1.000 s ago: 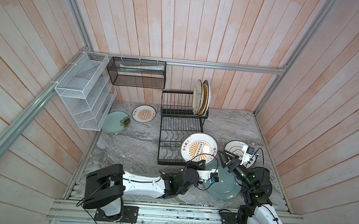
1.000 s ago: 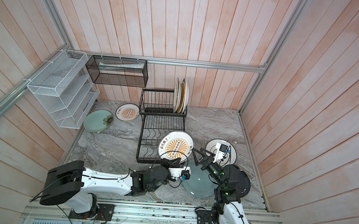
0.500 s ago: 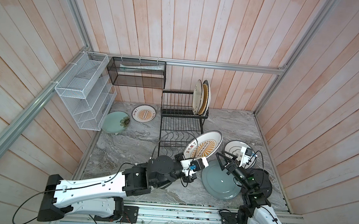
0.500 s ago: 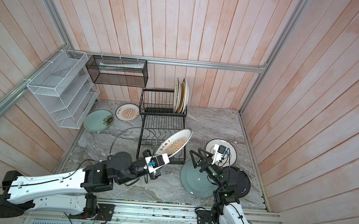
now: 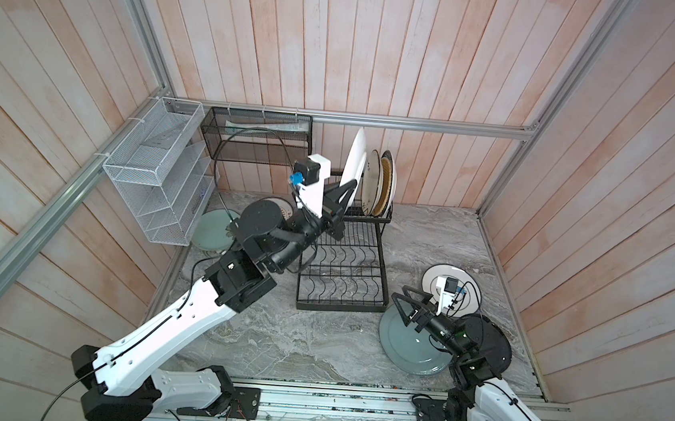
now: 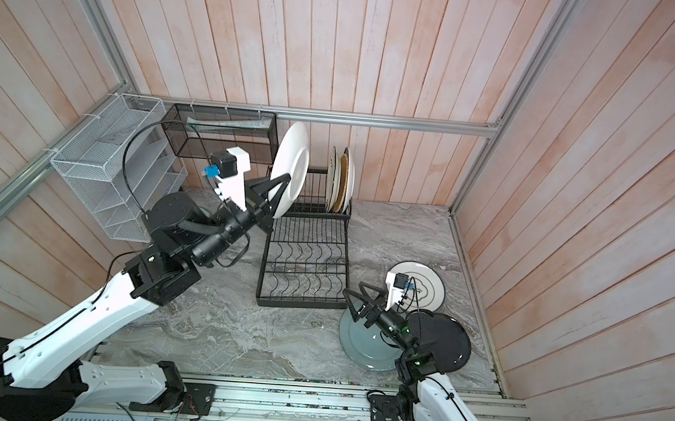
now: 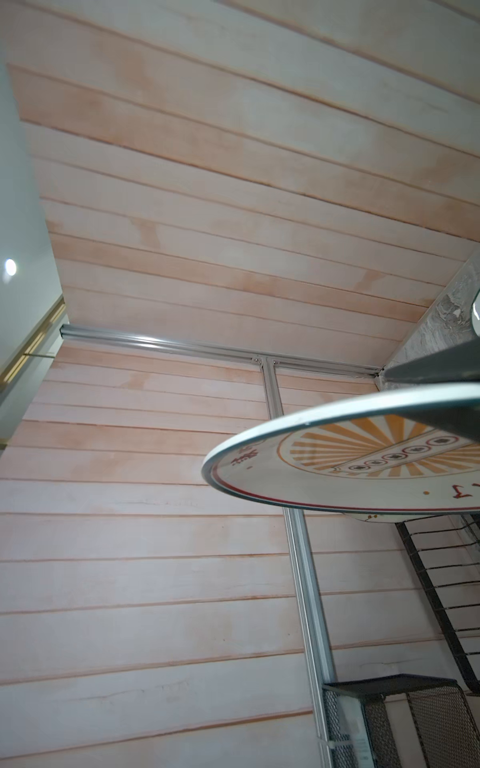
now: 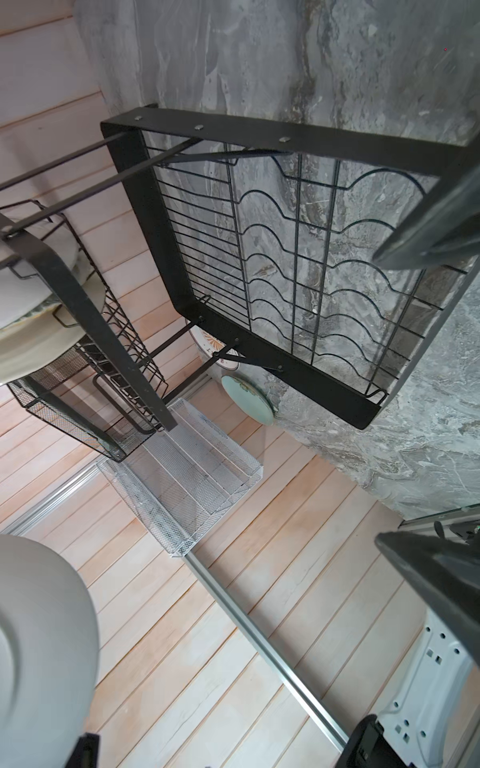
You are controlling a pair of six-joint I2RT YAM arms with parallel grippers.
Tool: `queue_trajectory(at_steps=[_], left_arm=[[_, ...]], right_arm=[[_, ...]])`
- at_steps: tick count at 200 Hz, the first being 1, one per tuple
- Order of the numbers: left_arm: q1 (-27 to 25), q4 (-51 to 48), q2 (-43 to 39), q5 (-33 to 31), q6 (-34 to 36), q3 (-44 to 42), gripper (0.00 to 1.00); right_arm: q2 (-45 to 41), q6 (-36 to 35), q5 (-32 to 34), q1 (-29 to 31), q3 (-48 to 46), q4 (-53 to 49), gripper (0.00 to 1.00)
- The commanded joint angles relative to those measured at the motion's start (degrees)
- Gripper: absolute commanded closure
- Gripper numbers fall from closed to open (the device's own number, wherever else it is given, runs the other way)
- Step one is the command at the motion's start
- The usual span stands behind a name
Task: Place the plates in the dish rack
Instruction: 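Lift the sunburst plate with the left gripper toward the rack's upper tier, then lower the sunburst plate into the upper tier in front of the other plates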
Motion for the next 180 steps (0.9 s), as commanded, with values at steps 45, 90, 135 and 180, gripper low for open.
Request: queue_trajectory(at_steps=[45, 90, 135, 180], left_arm=[[6.85, -0.30, 13.92, 0.86, -14.93, 11.83, 1.00], [7.09, -2.05, 21.49, -4.20, -17.18, 17.40, 1.00], [7.70, -2.62, 26.74, -5.18, -18.05, 21.03, 1.00], [7.91, -3.75, 30.37, -6.24, -18.92, 23.85, 1.00]], right_arm=[[2.77, -4.11, 2.48, 4.37, 1.53, 3.40, 0.02], [4.76, -4.44, 2.75, 5.63, 1.97, 3.97, 0.02], [4.99, -4.42, 2.88, 6.43, 2.37, 3.69, 0.02], [4.84, -4.42, 2.90, 6.85, 2.55, 3.45, 0.02]])
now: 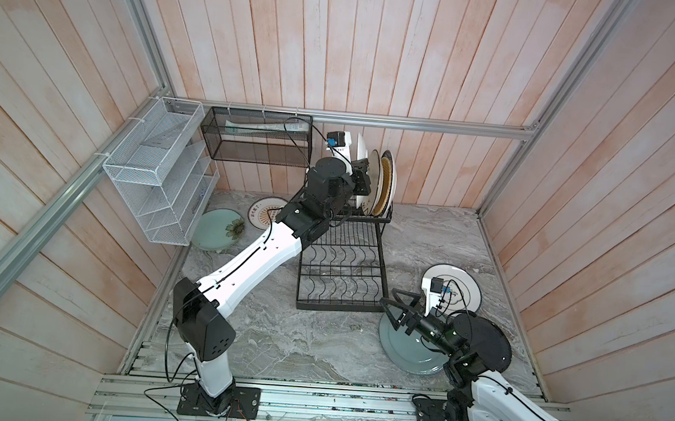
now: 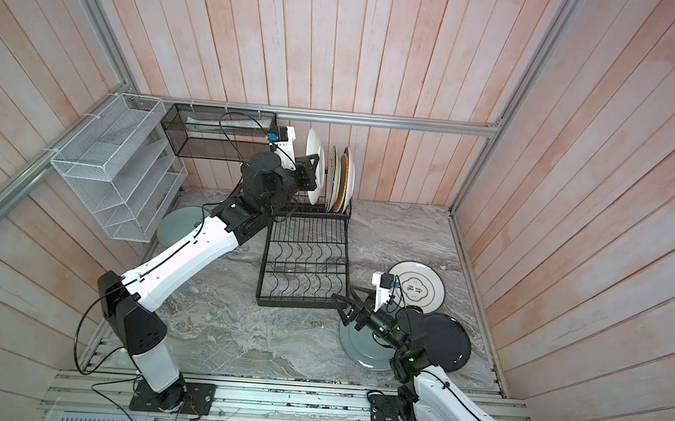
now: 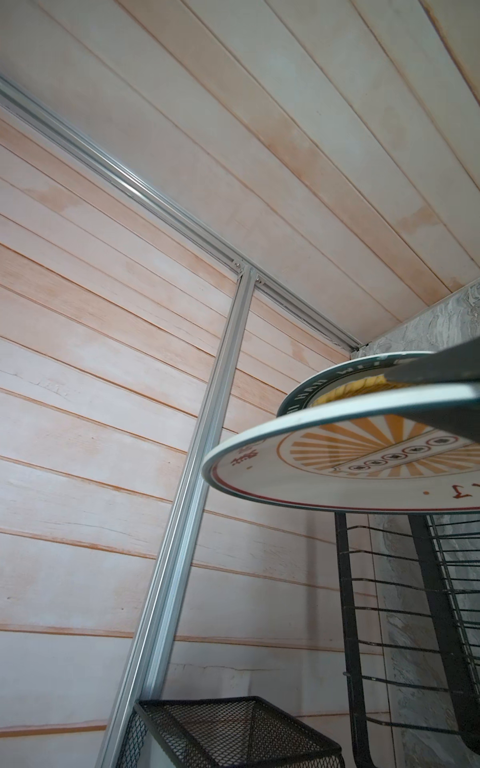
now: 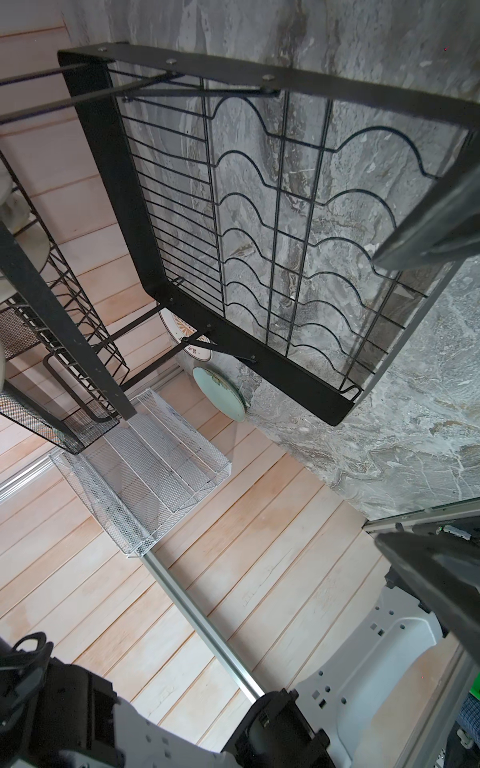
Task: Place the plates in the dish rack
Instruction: 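Lower the sunburst plate into the upper tier in front of the other plates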
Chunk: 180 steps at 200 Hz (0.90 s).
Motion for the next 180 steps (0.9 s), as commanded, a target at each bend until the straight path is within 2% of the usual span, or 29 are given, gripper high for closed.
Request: queue_trajectory(at_steps=[1, 60, 180], left_arm=[[0.27, 1.98, 1.21, -1.43, -0.71, 3.07, 1.00], [0.27, 0.90, 4.71, -0.90, -1.66, 5.77, 1.00], [0.20, -2.06, 9.48, -4.49, -0.05, 7.47, 1.00]], right_arm=[[-0.25, -0.79, 0.80, 0.45, 1.67, 1.52, 0.02], [0.01, -0.64, 0.54, 1.02, 2.07, 1.36, 0.02], [0.05, -0.26, 0.61, 1.39, 2.27, 1.15, 0.02]])
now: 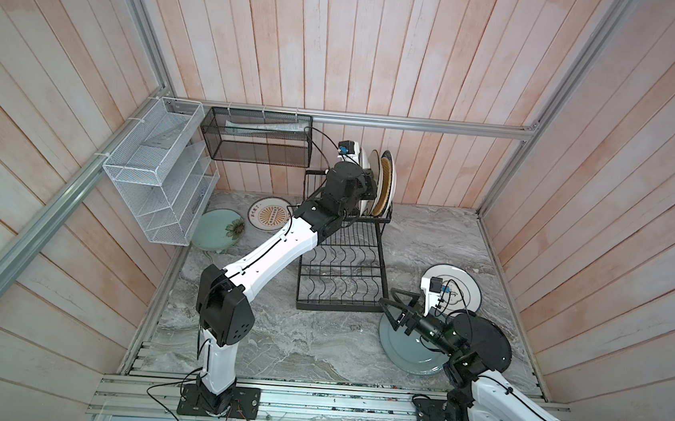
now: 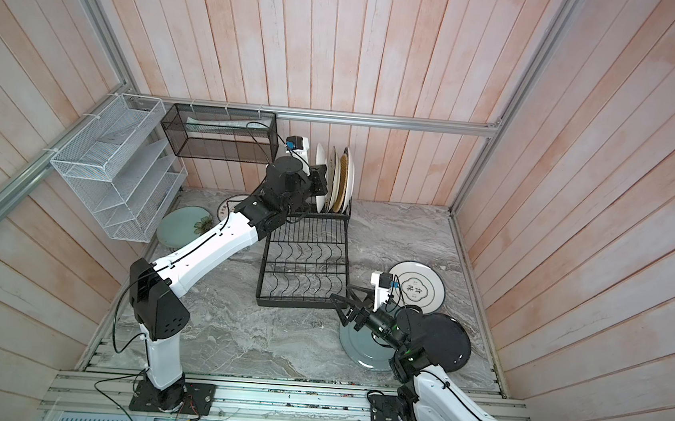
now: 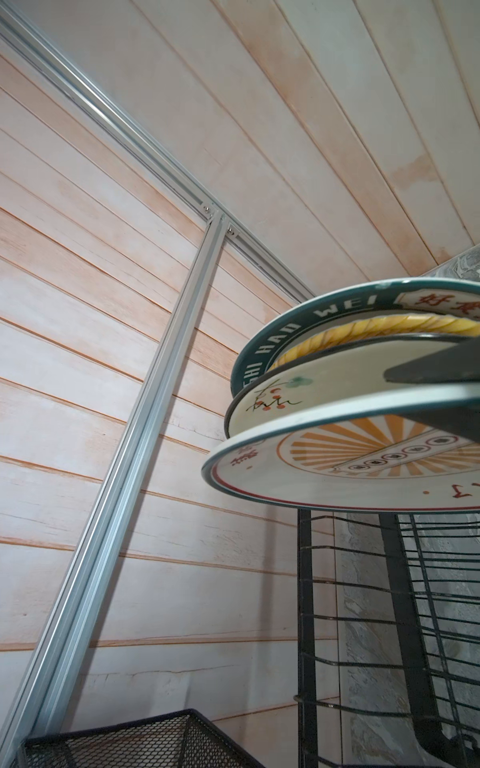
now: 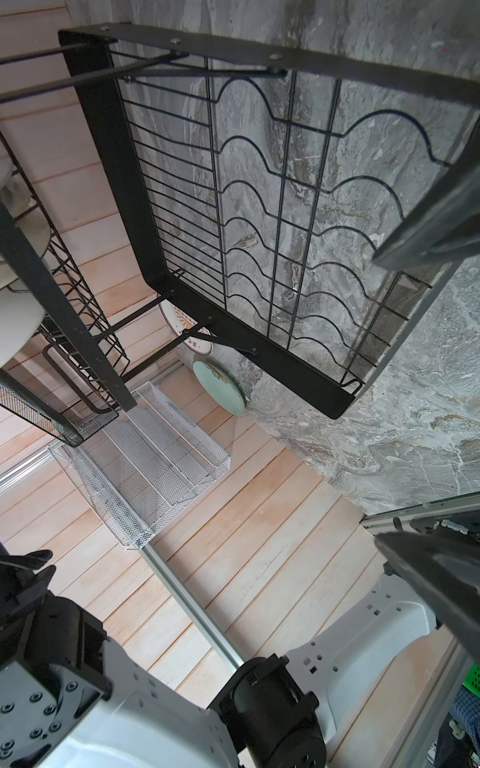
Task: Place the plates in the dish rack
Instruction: 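Lower the sunburst plate into the upper tier in front of the other plates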
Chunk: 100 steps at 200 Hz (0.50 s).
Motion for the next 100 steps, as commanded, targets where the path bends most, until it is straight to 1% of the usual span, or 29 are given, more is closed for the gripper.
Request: queue_trajectory(at_steps=[1, 100], left_arm=[[0.14, 1.27, 0.89, -2.33, 1.74, 2.52, 1.00], [-0.28, -3.18, 5.07, -5.64, 5.63, 6.27, 1.00]], right_arm=[[0.07, -0.31, 0.62, 0.45, 1.74, 1.12, 0.02], [0.28, -0.40, 0.75, 0.51, 1.81, 1.03, 0.02]])
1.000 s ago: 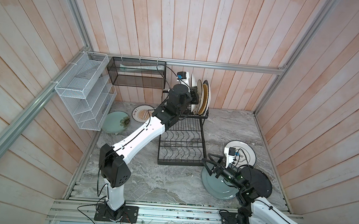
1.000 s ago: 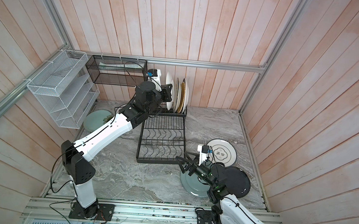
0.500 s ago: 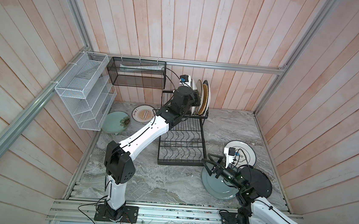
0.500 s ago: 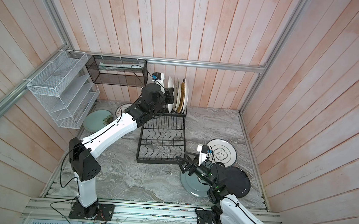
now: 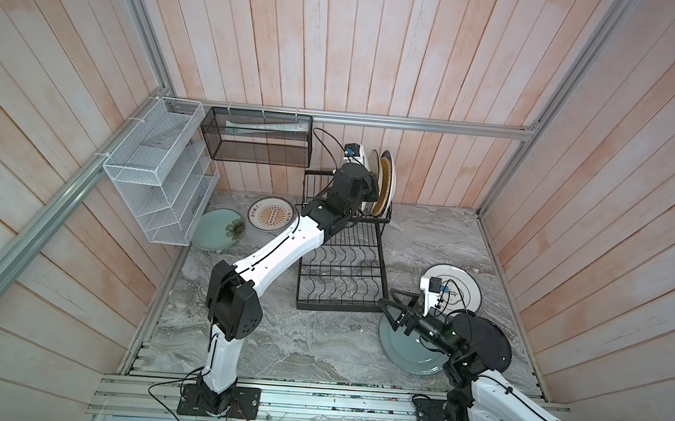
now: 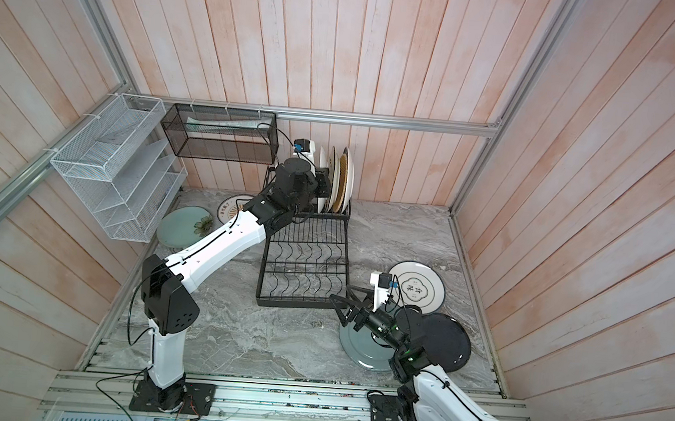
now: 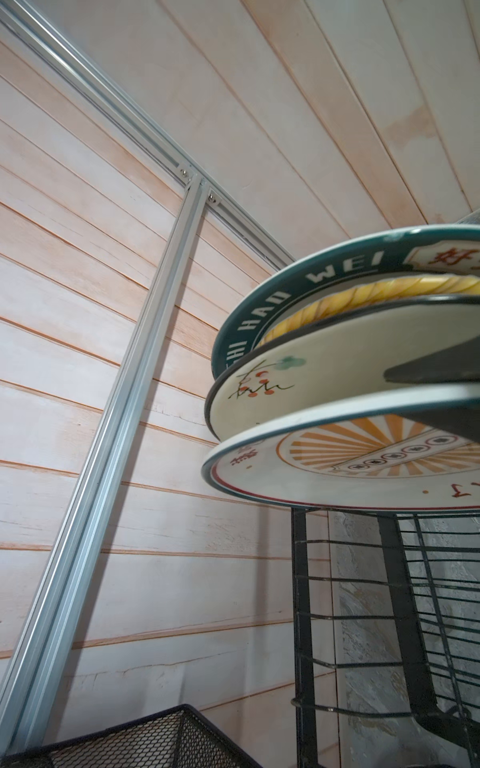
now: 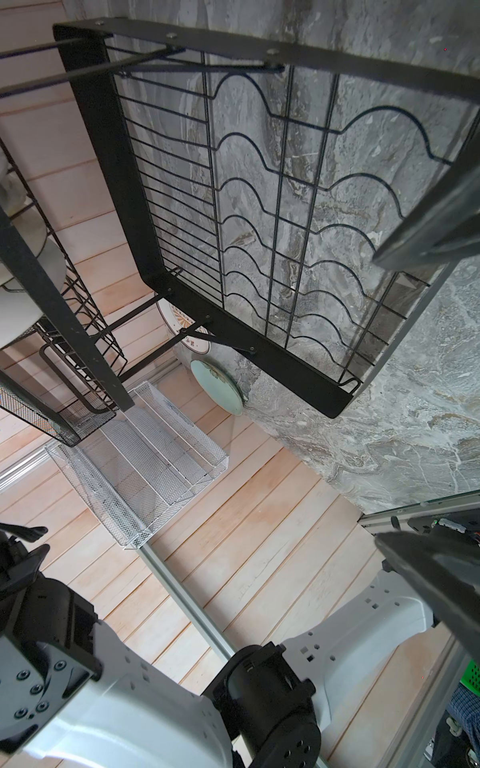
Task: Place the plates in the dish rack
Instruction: 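Lower the sunburst plate into the upper tier in front of the other plates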
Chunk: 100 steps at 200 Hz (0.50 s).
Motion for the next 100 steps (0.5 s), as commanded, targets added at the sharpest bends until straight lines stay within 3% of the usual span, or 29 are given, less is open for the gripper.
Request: queue_trajectory(at_steps=[1, 32, 100], left_arm=[[0.05, -0.60, 0.90, -3.39, 2.76, 2.25, 1.00], [0.01, -0.18, 1.03, -2.94, 2.83, 2.34, 0.86], [-0.07, -0.46, 1.21, -1.96, 3.35, 4.04, 0.77]], right_arm=[[0.06, -0.40, 0.76, 0.35, 1.76, 1.02, 0.02], [0.22, -0.40, 0.93, 0.39, 1.75, 0.99, 0.02], [0.31, -0.40, 0.95, 0.37, 1.80, 0.95, 0.02]])
